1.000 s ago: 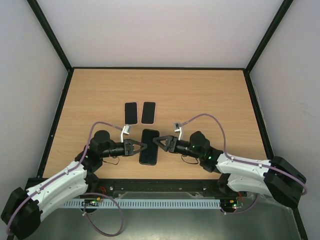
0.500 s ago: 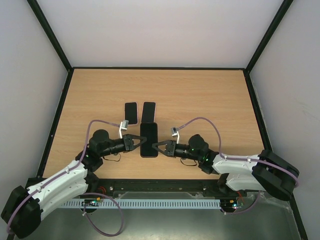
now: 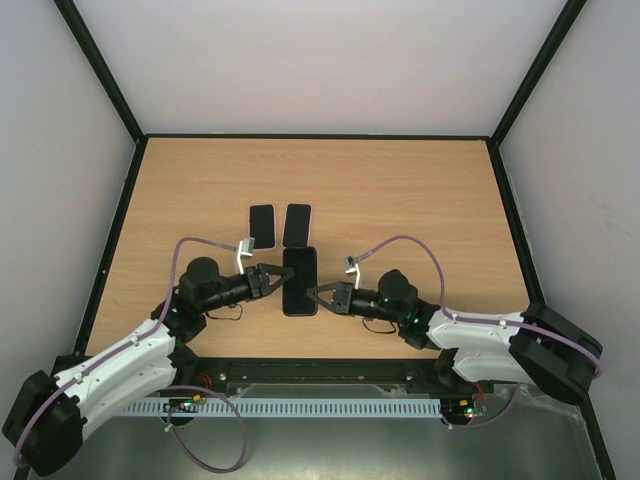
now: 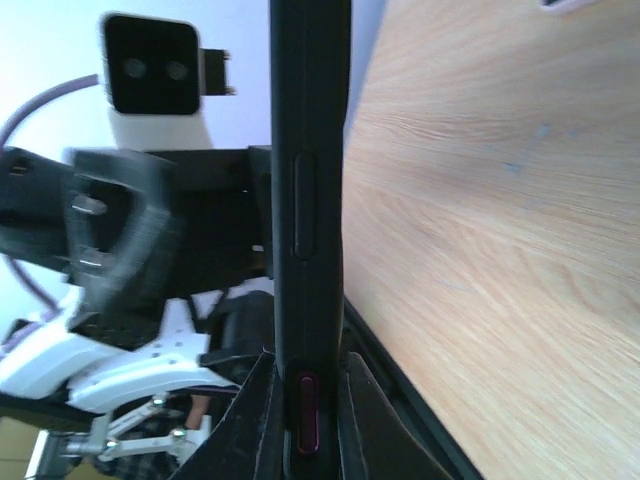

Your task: Put the phone into the phone case

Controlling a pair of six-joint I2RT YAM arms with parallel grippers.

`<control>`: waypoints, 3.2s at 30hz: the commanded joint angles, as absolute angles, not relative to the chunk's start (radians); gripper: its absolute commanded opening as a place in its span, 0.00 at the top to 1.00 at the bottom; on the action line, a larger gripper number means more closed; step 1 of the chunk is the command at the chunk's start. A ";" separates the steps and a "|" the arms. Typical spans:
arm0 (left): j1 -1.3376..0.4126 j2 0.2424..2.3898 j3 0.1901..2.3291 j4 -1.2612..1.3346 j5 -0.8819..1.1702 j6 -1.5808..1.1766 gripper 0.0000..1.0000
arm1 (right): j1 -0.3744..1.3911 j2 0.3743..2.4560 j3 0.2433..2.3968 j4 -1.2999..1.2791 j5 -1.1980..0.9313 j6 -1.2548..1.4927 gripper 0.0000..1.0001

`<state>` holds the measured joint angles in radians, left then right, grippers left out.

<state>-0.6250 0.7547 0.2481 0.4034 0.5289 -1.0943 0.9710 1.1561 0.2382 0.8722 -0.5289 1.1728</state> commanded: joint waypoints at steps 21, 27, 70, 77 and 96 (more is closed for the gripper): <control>-0.618 0.616 0.429 -0.178 0.168 -0.849 0.00 | 0.514 1.394 0.468 0.531 -0.581 0.892 0.98; -0.615 0.585 0.421 -0.202 0.155 -0.841 0.00 | 0.465 1.544 0.578 0.527 -0.640 0.886 0.98; -0.610 0.528 0.502 -0.359 0.005 -0.877 0.00 | 0.400 1.400 0.660 0.067 -0.439 0.744 0.02; -0.608 0.557 0.628 -0.476 -0.099 -0.847 0.00 | 0.400 1.099 0.680 -0.131 -0.359 0.693 0.03; -0.605 0.570 0.791 -0.515 -0.130 -0.780 0.00 | 0.400 0.674 0.715 -0.295 -0.376 0.745 0.02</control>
